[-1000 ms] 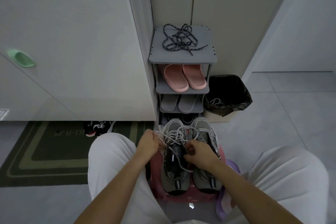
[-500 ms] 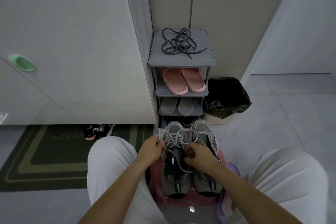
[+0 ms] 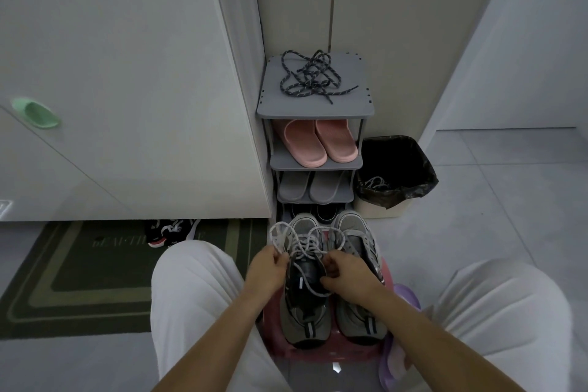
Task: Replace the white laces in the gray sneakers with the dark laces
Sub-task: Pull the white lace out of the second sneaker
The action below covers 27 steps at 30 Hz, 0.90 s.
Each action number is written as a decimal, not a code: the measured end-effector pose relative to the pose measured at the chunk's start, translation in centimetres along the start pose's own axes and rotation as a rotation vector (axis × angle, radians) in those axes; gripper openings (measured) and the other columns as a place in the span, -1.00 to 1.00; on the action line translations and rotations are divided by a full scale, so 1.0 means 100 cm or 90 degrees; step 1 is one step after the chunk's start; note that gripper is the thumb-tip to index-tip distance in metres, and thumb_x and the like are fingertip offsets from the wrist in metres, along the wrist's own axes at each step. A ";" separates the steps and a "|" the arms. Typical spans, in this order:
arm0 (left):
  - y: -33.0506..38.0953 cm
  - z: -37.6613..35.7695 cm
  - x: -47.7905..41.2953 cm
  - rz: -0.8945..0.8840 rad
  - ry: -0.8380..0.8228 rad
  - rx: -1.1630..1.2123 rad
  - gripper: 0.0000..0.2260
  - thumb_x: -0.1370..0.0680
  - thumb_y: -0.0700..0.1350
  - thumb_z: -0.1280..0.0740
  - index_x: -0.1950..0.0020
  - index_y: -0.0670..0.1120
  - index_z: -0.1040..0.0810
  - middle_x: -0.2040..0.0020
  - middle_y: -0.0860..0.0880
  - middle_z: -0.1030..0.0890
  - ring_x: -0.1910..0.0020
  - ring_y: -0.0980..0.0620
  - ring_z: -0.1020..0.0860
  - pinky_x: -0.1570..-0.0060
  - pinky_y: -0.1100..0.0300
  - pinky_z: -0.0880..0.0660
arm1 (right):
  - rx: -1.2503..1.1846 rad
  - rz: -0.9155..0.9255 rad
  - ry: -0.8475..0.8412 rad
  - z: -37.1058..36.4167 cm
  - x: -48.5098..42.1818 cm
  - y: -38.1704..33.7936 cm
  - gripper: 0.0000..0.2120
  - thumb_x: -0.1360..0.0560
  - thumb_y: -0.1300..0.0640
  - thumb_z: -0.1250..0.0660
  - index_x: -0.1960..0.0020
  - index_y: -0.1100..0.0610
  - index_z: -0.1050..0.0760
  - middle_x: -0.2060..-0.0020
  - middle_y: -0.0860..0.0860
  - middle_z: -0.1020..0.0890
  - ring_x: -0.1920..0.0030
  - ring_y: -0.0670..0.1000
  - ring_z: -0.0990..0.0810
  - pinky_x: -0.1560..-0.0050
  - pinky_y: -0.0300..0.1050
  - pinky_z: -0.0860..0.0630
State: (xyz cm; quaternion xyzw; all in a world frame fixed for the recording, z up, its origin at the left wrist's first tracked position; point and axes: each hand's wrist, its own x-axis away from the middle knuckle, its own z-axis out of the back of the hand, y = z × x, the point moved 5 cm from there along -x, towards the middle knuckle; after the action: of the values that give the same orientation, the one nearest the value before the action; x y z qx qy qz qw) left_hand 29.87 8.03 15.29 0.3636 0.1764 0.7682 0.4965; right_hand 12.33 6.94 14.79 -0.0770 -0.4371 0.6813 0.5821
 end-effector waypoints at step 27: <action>0.000 0.004 -0.007 0.045 -0.064 0.092 -0.79 -0.59 -0.03 -0.25 0.04 -0.18 -0.49 0.11 -0.05 -0.59 0.20 0.07 -0.54 0.24 0.25 -0.46 | -0.001 0.014 0.012 0.000 0.000 0.001 -0.75 -0.40 0.16 -0.39 -0.06 0.17 -0.50 0.02 0.05 -0.64 0.01 0.02 -0.60 -0.06 -0.10 -0.54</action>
State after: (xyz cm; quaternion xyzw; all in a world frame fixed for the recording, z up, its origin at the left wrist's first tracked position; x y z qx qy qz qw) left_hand 30.38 7.36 15.31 0.4428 0.1934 0.7512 0.4498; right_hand 12.28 6.92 14.69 -0.0889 -0.4313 0.6864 0.5787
